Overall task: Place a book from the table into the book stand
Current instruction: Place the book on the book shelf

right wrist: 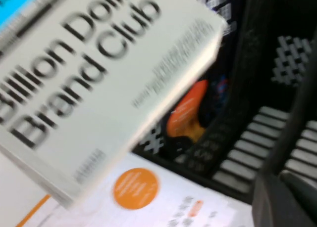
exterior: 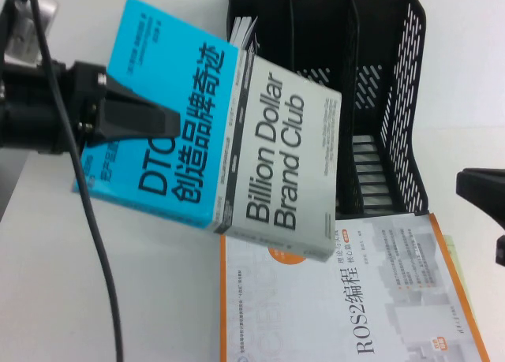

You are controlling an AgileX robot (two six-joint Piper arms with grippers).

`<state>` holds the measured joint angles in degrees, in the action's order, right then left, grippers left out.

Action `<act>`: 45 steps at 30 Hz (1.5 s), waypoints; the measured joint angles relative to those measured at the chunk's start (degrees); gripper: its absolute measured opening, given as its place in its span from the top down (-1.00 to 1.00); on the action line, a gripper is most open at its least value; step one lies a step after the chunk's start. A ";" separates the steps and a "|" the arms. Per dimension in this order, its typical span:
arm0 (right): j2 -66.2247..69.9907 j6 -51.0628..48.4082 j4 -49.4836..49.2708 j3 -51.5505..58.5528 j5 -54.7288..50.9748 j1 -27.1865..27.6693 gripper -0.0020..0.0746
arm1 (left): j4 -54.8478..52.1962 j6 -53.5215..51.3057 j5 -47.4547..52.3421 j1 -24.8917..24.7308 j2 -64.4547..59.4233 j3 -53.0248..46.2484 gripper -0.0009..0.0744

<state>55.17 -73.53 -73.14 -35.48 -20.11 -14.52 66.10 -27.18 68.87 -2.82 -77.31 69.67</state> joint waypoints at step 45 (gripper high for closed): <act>-6.31 0.20 -6.05 10.54 13.84 -0.76 0.95 | -39.78 38.73 -12.78 -19.81 -24.52 42.75 0.50</act>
<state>48.86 -73.33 -79.19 -24.94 -6.26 -15.28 26.32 11.55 56.08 -22.63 -101.83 112.42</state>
